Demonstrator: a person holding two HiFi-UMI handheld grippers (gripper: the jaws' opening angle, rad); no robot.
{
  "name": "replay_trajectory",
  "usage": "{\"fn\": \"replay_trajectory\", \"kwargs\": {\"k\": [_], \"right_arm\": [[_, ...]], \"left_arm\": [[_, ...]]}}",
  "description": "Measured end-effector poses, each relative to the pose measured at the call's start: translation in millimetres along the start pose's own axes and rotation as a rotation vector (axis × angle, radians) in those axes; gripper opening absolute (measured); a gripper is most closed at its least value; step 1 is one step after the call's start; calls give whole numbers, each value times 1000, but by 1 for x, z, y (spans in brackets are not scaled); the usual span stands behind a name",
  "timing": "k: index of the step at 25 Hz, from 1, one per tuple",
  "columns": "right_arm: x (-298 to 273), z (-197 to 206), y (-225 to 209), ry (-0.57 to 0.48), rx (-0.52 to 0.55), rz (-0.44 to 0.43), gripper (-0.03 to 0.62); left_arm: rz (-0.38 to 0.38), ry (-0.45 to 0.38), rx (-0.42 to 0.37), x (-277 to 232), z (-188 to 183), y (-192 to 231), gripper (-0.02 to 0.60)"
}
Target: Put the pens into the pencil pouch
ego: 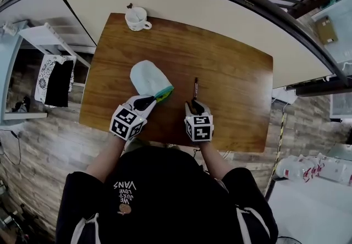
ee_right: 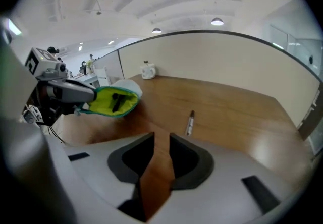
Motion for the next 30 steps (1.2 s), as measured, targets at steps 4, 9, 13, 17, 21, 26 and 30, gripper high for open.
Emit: {"fn": "replay_trajectory", "kwargs": {"k": [4, 9, 13, 17, 21, 26, 30], "right_arm": [[2, 20, -19, 48, -28, 60, 75], [-6, 33, -30, 70, -93, 28, 75], [-9, 35, -31, 79, -91, 10, 75], [-13, 36, -30, 101, -57, 23, 69], [-11, 36, -31, 108, -39, 25, 60], [3, 36, -30, 84, -32, 13, 57], [22, 30, -19, 41, -33, -21, 57]], "left_arm": [[-26, -23, 17, 0, -2, -4, 38], [-51, -32, 31, -1, -1, -10, 38], [-64, -35, 37, -1, 2, -16, 40], [-78, -37, 48, 1, 6, -16, 38], [-85, -44, 58, 1, 7, -15, 38], [-83, -48, 61, -1, 6, -16, 38], [-73, -44, 58, -4, 4, -15, 38]]}}
Point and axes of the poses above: the fingertips, and each gripper's own axes: x backward along the fingers, y to its left, z out of its underside, the point moved 7 cm from there along x, backward along the fingers, and after that the axes turned 11 degrees about x, right-handed, at the moved point
